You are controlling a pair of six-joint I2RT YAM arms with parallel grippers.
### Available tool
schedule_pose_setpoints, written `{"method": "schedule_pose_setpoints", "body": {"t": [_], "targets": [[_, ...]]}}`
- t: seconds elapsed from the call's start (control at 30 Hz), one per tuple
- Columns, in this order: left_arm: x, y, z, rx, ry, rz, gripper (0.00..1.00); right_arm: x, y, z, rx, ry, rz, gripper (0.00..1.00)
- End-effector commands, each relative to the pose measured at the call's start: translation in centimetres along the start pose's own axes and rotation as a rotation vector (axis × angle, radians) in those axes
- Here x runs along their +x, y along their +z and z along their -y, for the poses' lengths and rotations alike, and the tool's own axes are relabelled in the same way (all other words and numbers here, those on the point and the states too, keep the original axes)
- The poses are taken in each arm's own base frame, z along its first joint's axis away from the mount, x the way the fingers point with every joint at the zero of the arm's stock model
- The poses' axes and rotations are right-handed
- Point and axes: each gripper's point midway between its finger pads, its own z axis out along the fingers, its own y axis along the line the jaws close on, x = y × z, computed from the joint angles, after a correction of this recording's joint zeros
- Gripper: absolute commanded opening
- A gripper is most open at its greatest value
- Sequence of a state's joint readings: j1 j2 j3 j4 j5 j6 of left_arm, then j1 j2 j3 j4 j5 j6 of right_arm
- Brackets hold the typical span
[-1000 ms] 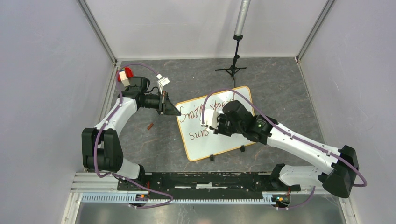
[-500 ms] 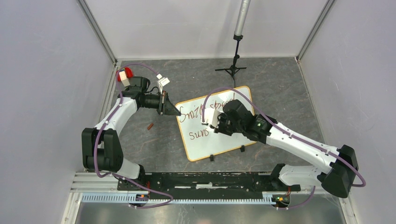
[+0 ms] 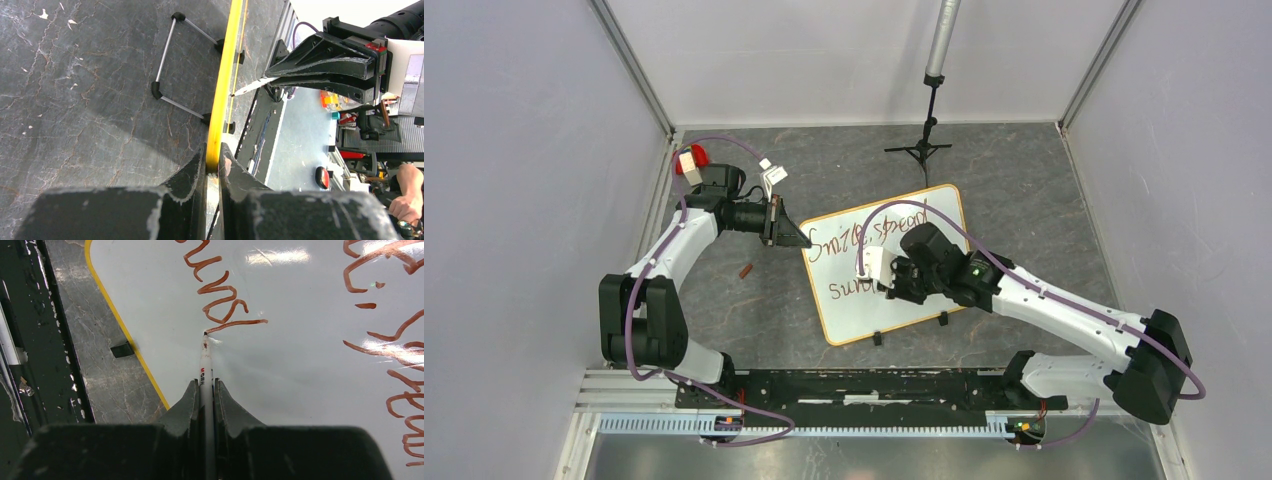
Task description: Write a sentence on the whiteboard
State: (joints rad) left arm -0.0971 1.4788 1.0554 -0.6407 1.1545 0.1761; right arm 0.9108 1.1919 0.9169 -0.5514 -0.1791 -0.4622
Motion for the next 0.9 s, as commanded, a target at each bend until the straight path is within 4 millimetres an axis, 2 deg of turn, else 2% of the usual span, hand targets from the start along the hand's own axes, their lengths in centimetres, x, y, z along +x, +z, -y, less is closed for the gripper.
{"method": "schedule_pose_setpoints", "body": {"t": [0.0,0.23,0.37,0.6,0.87], "targets": [[-0.8,0.3,-0.8,-0.038,0.051,0.002,0.02,-1.3,-0.7,1.0,0.041,-0.017,0.039,0.00],[-0.9,0.3,-0.7,-0.037,0.054,0.004,0.03,-3.2,-1.5,3.1,0.136,0.000,0.083,0.00],[-0.9,0.3,-0.7,-0.039,0.056,0.005,0.02,-3.5,-1.9,4.0,0.166,0.007,0.087,0.00],[-0.9,0.3,-0.7,-0.040,0.056,0.005,0.02,-2.4,-2.4,4.8,0.201,0.016,0.053,0.00],[-0.9,0.3,-0.8,-0.040,0.053,0.003,0.02,-0.4,-2.3,3.8,0.172,0.010,0.007,0.00]]}}
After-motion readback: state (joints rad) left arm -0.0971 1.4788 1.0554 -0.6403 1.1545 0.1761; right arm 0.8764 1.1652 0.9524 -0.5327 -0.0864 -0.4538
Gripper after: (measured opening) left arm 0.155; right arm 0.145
